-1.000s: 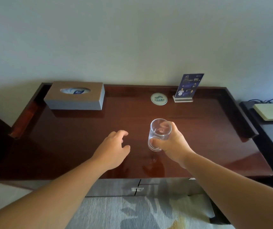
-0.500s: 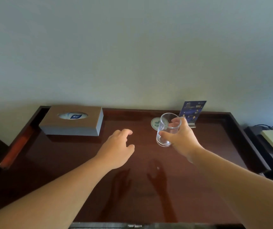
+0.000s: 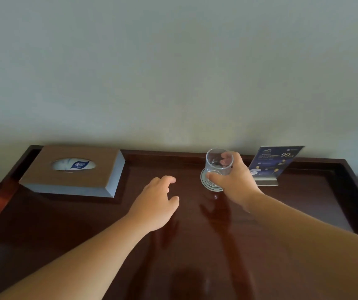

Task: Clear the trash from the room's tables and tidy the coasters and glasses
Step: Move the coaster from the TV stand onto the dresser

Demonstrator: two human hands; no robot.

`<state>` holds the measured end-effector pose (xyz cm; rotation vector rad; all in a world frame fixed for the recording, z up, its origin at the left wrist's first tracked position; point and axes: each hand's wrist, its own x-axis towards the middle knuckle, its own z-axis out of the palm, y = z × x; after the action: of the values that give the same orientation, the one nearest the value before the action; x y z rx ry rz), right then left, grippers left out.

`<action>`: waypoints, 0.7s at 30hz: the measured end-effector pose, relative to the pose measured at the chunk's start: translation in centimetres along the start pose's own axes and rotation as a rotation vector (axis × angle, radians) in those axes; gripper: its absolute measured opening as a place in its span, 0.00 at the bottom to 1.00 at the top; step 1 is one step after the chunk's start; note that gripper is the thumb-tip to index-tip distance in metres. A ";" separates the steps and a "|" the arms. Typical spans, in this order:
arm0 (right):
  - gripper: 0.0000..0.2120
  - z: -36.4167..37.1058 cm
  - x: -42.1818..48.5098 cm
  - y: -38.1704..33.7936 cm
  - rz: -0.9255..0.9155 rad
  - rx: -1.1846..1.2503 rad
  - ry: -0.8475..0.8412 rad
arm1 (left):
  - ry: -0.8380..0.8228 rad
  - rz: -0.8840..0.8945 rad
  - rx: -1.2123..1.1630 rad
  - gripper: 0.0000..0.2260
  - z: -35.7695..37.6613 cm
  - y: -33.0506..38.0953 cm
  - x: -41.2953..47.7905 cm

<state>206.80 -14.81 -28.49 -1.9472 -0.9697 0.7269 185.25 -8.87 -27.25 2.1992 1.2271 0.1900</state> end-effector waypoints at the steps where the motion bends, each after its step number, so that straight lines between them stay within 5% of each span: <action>1: 0.32 0.1 0.5 0.4 0.004 0.006 -0.006 | -0.008 -0.009 0.003 0.20 0.3 -0.1 0.4; 21: 0.32 0.8 3.4 3.3 0.026 0.029 -0.035 | -0.058 -0.060 0.016 0.20 2.1 -1.4 3.6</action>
<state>209.21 -12.86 -32.15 -1.9312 -0.9514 0.7880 187.04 -6.33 -30.32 2.1629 1.2653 0.0915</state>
